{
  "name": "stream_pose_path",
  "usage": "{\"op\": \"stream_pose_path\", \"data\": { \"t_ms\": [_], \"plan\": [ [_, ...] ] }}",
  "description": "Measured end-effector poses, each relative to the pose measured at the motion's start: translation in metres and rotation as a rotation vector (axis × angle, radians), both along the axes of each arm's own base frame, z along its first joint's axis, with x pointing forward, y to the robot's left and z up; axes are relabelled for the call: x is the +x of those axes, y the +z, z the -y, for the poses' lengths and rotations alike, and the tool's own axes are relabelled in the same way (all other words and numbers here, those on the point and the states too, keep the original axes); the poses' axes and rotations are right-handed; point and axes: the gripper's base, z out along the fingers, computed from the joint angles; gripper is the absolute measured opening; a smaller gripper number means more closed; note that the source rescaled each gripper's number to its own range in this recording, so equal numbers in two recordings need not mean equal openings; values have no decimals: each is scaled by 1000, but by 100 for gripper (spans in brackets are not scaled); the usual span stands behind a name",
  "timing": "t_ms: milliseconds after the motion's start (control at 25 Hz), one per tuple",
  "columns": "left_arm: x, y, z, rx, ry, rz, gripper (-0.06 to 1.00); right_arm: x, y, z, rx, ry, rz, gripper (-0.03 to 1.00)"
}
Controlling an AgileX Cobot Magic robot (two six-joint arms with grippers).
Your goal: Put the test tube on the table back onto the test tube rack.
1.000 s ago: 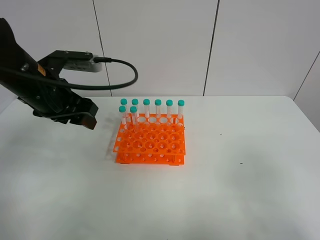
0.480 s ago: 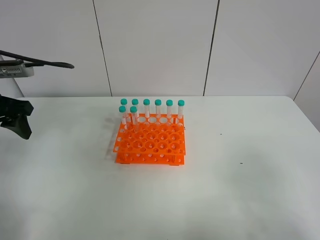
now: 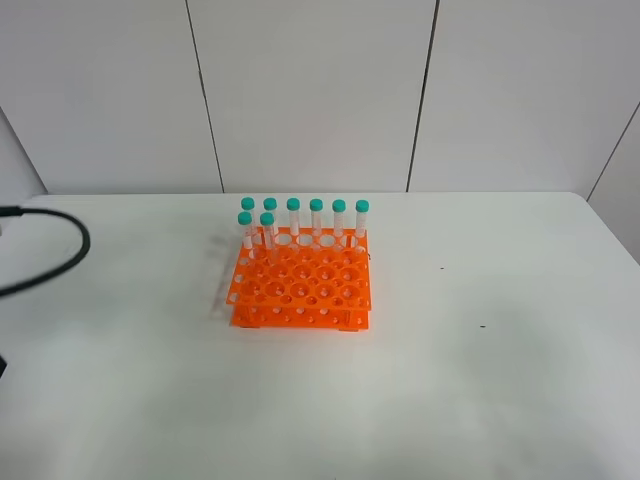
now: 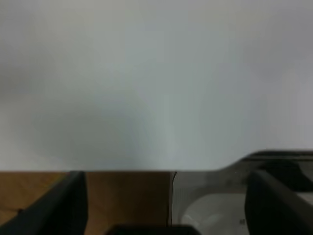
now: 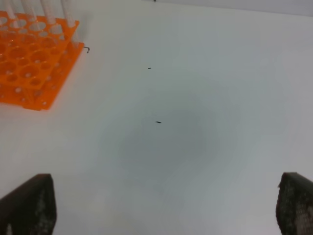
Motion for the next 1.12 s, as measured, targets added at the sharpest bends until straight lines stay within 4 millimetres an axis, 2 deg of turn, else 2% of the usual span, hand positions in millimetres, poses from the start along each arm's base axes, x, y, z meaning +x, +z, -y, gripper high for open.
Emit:
{"op": "stream_pose_path", "data": {
  "t_ms": [120, 200, 320, 800, 1120],
  "plan": [
    [-32, -12, 0, -3, 0, 58, 86, 0, 0, 0, 0, 0, 0, 100],
    [-46, -17, 0, -4, 1, 124, 86, 0, 0, 0, 0, 0, 0, 100],
    [-62, -12, 0, -5, 0, 254, 86, 0, 0, 0, 0, 0, 0, 100],
    [-111, 2, 1, -9, -40, 584, 86, 0, 0, 0, 0, 0, 0, 100],
    [-132, 3, 0, -19, -60, 723, 86, 0, 0, 0, 0, 0, 0, 100]
  ]
}}
